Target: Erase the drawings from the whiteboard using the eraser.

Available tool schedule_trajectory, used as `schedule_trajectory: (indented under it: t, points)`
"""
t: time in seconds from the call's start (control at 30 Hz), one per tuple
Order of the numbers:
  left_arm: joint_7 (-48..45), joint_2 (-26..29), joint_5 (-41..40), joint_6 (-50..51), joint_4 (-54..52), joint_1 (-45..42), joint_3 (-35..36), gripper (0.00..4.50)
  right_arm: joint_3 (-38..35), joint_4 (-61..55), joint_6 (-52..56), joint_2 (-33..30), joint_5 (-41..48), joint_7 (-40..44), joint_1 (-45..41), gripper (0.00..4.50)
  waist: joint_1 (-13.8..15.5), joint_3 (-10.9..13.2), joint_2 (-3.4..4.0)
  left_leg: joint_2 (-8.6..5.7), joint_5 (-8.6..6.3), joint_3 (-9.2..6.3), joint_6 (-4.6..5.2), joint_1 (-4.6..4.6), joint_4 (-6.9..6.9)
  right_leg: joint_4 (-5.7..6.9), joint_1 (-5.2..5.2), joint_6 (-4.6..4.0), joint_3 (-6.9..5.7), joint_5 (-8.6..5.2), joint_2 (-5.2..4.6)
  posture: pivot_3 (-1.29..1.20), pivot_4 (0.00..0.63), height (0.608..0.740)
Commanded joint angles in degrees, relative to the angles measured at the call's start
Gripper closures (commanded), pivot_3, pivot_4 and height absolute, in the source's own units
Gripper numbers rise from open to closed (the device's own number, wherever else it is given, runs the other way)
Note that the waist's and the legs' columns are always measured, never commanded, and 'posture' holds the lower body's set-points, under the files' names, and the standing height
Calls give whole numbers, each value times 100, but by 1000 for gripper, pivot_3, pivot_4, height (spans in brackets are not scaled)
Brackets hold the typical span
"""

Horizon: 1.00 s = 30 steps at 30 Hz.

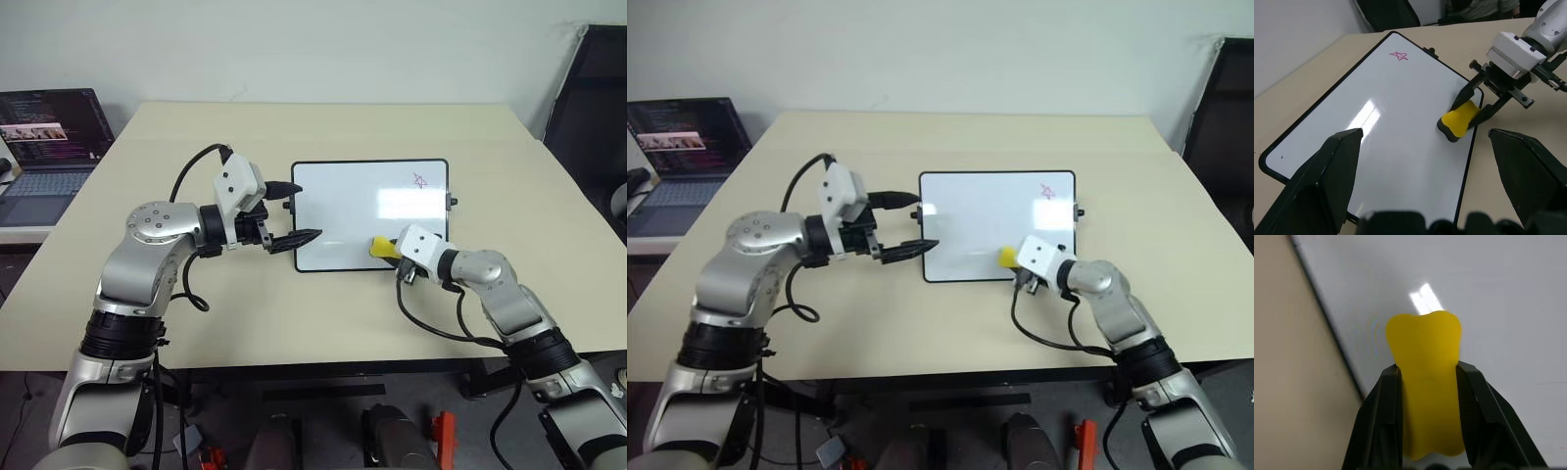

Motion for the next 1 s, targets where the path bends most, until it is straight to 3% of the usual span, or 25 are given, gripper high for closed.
schedule_trajectory:
  t: [0.03, 0.23, 0.57, 0.67, 0.8, 1.0]
  points:
    - [13, 1, -30, -84, -107, -121, 75, 0, -374, 473, -92, 162, -169, -717, -406, 3378, 14, 0, 0, 0, 3, 0, 4, -1, 0, 0, -1, 0, -1, 1, 0, 0, 150, 740]
    - [12, 12, -17, -97, -86, -124, 84, 0, -327, 910, -217, 572, -431, -1346, -877, 3379, 24, 1, 1, 0, 3, 0, 4, -9, -25, -13, -9, 13, -1, 7, 0, 0, 150, 740]
    - [33, 62, -25, -79, -147, -58, 136, 0, 533, 25, 334, 417, -285, 488, 174, 3379, 24, 0, 1, 1, -1, -5, 2, -6, -40, -16, -9, 21, -9, -2, 0, 0, 150, 740]
    - [35, 64, -21, -80, -133, -65, 137, 0, 586, -94, 344, 324, -303, 674, 357, 3380, 30, 0, 1, 0, 0, -5, 2, -1, -34, -15, -3, 7, -8, -8, 0, 0, 150, 740]
    - [33, 53, -15, -82, -105, -95, 123, 0, 268, -239, 283, 328, -20, 698, 307, 3380, 38, 0, 1, 0, 2, -5, 3, 1, -30, -13, -3, -6, -7, -10, 0, 0, 150, 740]
    - [-32, 106, 14, -123, -8, -251, 127, 0, -1189, -2121, 1438, -311, 1836, 1682, 135, 3380, 99, 33, 16, -2, 0, -7, 1, -25, -34, -20, -19, 27, -11, 1, -3, 0, 150, 740]
